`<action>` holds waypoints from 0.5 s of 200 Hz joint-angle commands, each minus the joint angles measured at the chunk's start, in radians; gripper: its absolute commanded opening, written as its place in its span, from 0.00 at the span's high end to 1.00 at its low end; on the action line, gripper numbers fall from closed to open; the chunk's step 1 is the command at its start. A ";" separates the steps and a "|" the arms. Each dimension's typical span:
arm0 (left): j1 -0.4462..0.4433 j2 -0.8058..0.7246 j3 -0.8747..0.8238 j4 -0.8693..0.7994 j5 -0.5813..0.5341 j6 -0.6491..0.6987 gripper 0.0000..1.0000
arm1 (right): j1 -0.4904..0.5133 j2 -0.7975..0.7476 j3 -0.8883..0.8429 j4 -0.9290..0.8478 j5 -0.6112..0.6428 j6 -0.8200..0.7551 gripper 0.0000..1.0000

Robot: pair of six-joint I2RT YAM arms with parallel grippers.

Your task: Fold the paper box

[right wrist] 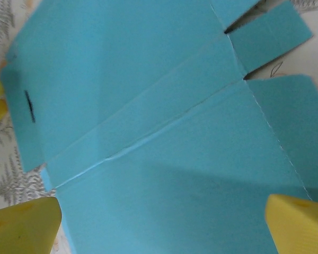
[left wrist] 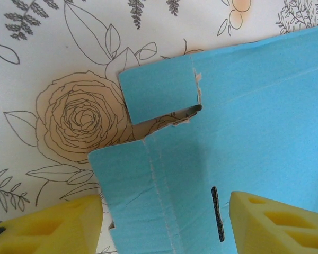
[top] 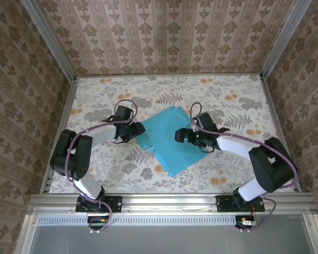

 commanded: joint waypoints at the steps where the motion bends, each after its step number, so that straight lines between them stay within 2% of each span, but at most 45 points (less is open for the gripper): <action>1: -0.006 -0.008 0.004 0.000 0.011 -0.010 0.36 | -0.005 0.042 0.014 0.022 -0.027 -0.006 0.00; 100: -0.028 0.072 0.023 0.038 0.033 -0.038 0.33 | 0.021 0.069 -0.094 0.072 -0.032 0.041 0.00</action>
